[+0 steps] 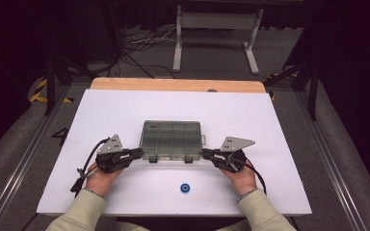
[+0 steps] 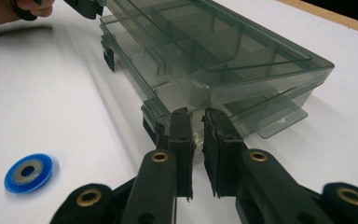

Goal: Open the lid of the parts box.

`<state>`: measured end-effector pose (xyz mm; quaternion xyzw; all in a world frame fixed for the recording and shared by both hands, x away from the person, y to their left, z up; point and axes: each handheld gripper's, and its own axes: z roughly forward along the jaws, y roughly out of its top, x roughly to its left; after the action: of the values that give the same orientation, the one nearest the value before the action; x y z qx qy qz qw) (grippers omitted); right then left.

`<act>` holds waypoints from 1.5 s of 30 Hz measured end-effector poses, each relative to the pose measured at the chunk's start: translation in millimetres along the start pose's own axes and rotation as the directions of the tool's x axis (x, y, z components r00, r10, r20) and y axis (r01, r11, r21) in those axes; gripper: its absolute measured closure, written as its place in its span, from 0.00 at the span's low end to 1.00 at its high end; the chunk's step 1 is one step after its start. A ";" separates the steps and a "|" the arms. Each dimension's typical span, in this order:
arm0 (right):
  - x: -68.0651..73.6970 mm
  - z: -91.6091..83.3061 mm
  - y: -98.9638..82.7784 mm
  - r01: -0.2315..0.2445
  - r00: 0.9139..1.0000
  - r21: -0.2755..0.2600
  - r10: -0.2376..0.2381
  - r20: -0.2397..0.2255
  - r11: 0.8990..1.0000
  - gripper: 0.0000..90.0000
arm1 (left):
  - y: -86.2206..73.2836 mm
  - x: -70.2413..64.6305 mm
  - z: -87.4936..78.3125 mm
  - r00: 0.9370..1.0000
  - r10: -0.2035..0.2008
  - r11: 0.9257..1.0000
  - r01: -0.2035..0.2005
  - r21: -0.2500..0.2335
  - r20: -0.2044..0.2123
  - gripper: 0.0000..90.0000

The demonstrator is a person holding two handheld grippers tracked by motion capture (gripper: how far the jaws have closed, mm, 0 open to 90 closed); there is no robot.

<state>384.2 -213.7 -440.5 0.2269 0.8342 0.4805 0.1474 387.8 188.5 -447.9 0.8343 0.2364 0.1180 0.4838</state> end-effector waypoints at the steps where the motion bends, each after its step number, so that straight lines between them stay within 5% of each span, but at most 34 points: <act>1: 0.1 -0.1 0.3 -0.001 1.000 -0.002 0.001 -0.001 1.000 0.91 | 0.3 -0.4 0.0 1.000 -0.005 1.000 0.005 -0.008 0.007 0.88; 6: 0.6 1.8 -0.2 0.000 1.000 0.016 0.000 0.006 1.000 0.84 | 2.4 0.3 -0.8 1.000 -0.016 0.999 0.016 -0.047 0.003 0.88; 10: 3.3 3.3 7.4 0.029 0.996 0.019 -0.031 0.080 0.999 0.57 | 2.9 0.9 0.1 1.000 -0.020 0.998 0.020 -0.053 0.003 0.87; 15: 1.6 11.0 19.9 0.045 0.990 0.027 -0.049 0.131 0.999 0.44 | 4.4 0.8 1.5 1.000 -0.021 0.998 0.021 -0.063 0.006 0.86; 19: 0.0 20.3 27.6 0.070 0.981 0.053 -0.078 0.176 0.996 0.44 | 4.6 -0.4 3.5 1.000 -0.011 0.999 0.012 -0.044 0.014 0.81; 26: -4.8 19.2 32.6 0.059 0.982 0.044 -0.066 0.178 0.997 0.44 | 7.8 -7.7 9.5 0.998 0.040 0.999 -0.041 0.009 0.048 0.69; 31: -10.2 18.3 39.8 0.048 0.983 0.029 -0.053 0.176 0.998 0.44 | 7.8 -8.8 14.9 0.996 0.042 0.997 -0.046 0.056 0.073 0.64; 45: -27.3 19.5 61.6 0.024 0.987 -0.010 -0.022 0.160 1.000 0.50 | 7.2 -8.9 15.2 0.994 0.079 0.994 -0.085 0.069 0.080 0.61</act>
<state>431.1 -186.7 -395.9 0.2540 0.8196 0.4638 0.2205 388.7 169.5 -449.0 0.8642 0.1871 0.0969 0.4569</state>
